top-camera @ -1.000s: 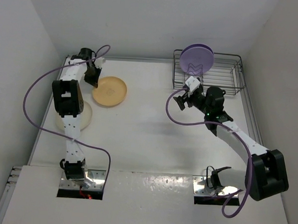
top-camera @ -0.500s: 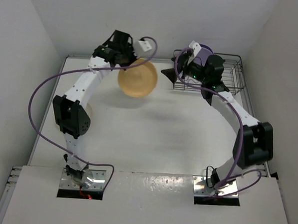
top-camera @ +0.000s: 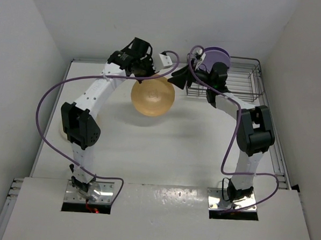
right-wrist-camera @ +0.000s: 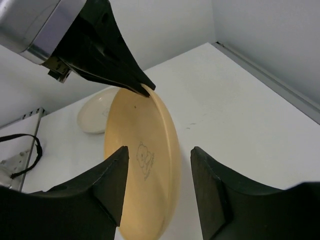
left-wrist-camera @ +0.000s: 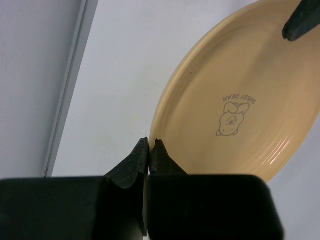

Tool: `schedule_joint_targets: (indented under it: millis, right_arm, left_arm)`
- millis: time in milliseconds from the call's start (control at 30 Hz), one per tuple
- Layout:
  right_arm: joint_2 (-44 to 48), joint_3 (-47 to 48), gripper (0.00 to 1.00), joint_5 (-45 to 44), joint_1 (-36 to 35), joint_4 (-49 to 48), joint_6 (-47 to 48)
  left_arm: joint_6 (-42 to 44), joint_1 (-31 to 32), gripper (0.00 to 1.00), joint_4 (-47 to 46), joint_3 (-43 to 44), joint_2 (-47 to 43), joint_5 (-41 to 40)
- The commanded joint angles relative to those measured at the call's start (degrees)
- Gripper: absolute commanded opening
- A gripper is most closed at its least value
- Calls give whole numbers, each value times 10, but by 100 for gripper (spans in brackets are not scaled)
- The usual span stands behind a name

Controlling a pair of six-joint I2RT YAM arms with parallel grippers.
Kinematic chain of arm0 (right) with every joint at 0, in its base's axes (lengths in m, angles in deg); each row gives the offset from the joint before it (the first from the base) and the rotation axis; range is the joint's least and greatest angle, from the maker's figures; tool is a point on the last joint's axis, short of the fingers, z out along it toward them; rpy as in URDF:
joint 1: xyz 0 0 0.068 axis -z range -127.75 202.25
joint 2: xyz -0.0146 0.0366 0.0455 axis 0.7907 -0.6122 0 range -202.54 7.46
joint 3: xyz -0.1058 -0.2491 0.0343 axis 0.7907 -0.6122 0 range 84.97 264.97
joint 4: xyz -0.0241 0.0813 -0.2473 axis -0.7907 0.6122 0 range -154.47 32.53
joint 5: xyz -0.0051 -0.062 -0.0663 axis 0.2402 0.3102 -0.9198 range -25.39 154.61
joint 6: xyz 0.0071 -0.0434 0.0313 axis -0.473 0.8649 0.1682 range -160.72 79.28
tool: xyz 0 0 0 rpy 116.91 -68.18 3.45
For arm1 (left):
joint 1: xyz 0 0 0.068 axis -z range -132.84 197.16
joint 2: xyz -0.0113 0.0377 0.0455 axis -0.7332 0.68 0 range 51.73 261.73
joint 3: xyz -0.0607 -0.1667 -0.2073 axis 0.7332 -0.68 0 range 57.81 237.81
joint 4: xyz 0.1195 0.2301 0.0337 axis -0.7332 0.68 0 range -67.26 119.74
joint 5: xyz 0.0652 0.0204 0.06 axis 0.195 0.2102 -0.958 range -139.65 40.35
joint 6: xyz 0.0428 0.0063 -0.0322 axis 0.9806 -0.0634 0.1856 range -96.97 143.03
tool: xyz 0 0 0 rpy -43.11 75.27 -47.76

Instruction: Load the plates into the dish rack

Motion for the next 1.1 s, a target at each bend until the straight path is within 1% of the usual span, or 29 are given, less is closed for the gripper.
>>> schedule_joint_targets:
  millis: [0,33,67,100,133,167,200,233,267,333,367,400,433,467,567,600,633,667,700,733,767,800,867,900,933,967,1000,1033,1067]
  right_arm:
    - [24,21,52,57,-8,-19,22]
    - [25,22,52,65,-11,26,59]
    - [26,23,52,69,-15,46,75]
    - [29,29,52,69,-22,95,92]
    - [30,36,52,64,-25,158,163]
    - [31,49,52,53,-29,191,193]
    - [31,54,52,45,-34,268,251]
    - [30,72,52,33,-38,301,307]
    - [29,77,52,-1,-40,352,323]
    - [27,77,48,-24,-42,354,338]
    - [26,78,37,-33,-42,350,338]
    - [26,79,22,-36,-41,351,336]
    - [26,86,9,-47,-43,351,333]
    - [26,93,0,-58,-43,351,314]
    - [43,91,0,-91,-43,341,327]
    - [48,82,0,-113,-41,320,333]
    - [60,78,0,-121,-43,314,353]
    - [66,73,0,-130,-43,307,366]
    - [87,65,0,-150,-41,299,422]
    - [92,66,0,-166,-41,295,446]
    - [105,85,0,-181,-35,298,495]
    - [107,98,0,-193,-25,318,547]
    - [110,142,0,-207,-6,347,590]
    - [109,174,0,-208,10,358,638]
    - [105,206,0,-205,28,378,653]
    - [100,219,0,-202,34,401,683]
    - [93,254,0,-201,51,415,713]
    - [89,264,0,-192,64,458,727]
    - [81,274,0,-191,68,484,772]
  left_arm:
    - [7,1,0,4,25,-16,34]
    - [7,7,0,4,25,-11,34]
    - [7,7,0,4,31,-11,39]
    - [7,7,0,4,31,-11,39]
    - [7,7,0,9,38,-11,47]
    - [7,7,0,9,46,-11,52]
    - [7,7,0,16,46,-11,52]
    - [7,7,0,16,52,-11,58]
    - [7,7,0,22,52,-11,65]
    - [7,7,0,27,58,-11,73]
    - [7,7,0,27,58,-11,73]
    - [7,7,0,33,58,-11,80]
    - [7,7,0,33,58,-11,80]
    - [7,7,0,33,58,-11,80]
    - [1,7,0,33,58,-5,67]
    - [1,1,3,33,58,-5,62]
    - [-7,1,14,28,63,-5,62]
    - [-7,1,28,28,63,-5,62]
    - [-21,-7,63,28,70,-5,62]
    - [-27,-17,74,28,75,-5,62]
    - [-40,-32,82,28,86,-5,56]
    - [-49,-40,100,28,86,-5,51]
    - [-67,-64,100,23,91,-10,43]
    - [-85,-92,100,23,91,-10,43]
    - [-95,-108,100,17,82,-10,43]
    - [-105,-124,100,11,64,-16,43]
    - [-126,-156,100,11,51,-16,36]
    - [-135,-172,100,4,36,-24,27]
    - [-142,-187,100,-6,1,-30,17]
